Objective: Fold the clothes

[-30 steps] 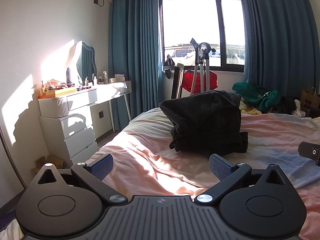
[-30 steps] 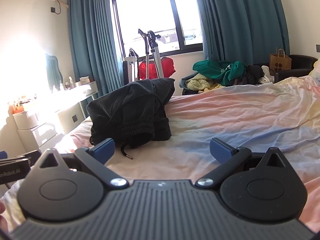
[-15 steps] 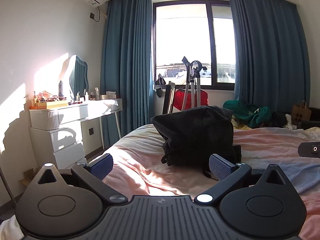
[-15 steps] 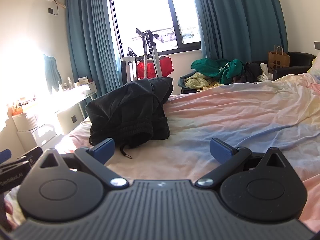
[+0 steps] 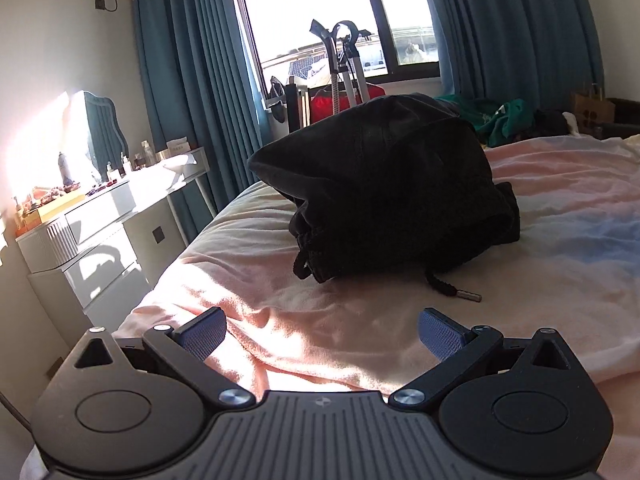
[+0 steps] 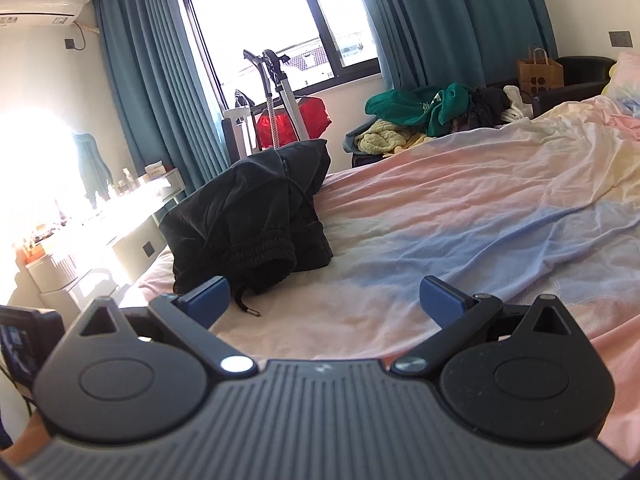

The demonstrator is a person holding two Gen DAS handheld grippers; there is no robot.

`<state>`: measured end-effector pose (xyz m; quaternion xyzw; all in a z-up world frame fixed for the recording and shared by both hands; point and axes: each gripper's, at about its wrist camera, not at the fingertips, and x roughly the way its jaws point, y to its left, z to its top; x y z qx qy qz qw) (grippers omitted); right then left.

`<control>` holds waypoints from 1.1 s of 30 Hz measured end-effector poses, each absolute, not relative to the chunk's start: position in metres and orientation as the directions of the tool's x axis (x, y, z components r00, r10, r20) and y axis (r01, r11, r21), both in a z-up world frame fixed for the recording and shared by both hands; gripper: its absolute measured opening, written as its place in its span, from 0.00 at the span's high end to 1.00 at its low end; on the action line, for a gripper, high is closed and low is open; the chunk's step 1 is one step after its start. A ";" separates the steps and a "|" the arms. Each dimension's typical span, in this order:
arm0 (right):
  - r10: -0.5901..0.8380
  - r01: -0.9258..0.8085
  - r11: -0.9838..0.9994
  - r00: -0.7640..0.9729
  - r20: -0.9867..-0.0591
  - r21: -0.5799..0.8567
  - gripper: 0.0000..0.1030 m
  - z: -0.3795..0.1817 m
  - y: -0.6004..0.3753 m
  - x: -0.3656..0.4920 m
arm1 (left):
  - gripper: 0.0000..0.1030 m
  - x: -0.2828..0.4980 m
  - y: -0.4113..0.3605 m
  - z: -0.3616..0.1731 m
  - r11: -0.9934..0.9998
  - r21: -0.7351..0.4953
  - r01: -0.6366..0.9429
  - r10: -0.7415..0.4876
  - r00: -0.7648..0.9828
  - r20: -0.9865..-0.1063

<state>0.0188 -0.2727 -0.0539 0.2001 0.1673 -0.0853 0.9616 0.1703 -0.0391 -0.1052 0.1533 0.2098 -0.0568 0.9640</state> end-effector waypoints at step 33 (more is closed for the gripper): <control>0.008 0.152 0.890 0.937 -0.348 0.429 0.00 -0.082 -0.290 0.049 | 0.80 0.102 -0.074 0.065 0.856 0.097 0.508 -0.494 0.859 -0.137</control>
